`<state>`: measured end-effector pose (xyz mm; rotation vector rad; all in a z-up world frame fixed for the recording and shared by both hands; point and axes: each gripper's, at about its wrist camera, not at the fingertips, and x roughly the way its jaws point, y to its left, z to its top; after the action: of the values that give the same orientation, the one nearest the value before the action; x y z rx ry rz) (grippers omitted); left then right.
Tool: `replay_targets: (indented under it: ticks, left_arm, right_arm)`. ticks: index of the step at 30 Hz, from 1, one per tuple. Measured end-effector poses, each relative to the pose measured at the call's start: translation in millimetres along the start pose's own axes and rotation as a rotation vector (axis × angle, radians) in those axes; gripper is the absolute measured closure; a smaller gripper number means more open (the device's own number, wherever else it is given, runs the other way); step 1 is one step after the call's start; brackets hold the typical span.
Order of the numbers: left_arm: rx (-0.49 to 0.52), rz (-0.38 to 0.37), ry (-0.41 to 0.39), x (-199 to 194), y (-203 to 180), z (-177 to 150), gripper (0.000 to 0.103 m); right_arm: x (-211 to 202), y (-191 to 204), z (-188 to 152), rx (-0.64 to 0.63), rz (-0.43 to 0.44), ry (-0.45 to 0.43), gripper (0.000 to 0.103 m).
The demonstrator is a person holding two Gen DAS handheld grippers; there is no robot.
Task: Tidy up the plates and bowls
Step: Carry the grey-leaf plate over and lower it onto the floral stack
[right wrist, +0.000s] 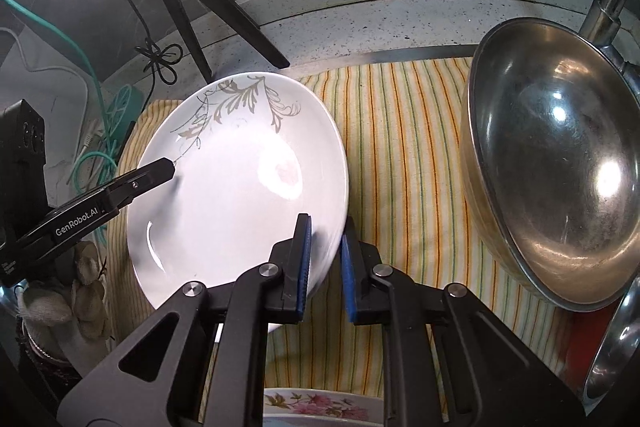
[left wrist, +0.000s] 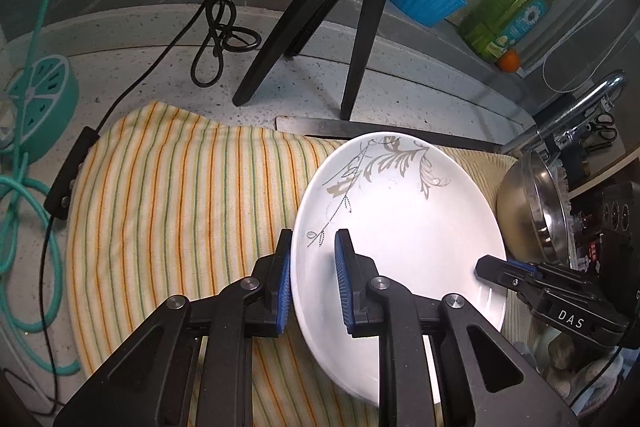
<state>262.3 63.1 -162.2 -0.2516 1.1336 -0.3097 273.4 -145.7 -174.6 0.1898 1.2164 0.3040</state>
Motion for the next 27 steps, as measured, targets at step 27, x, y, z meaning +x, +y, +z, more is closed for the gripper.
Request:
replay_targets:
  ticks: [27]
  left_arm:
    - [-0.027,0.008,-0.108,-85.3,-80.8,-104.4,0.085]
  right_arm:
    - [-105.5,-29.1,-97.8,-0.104,0.088,-0.037,0.089]
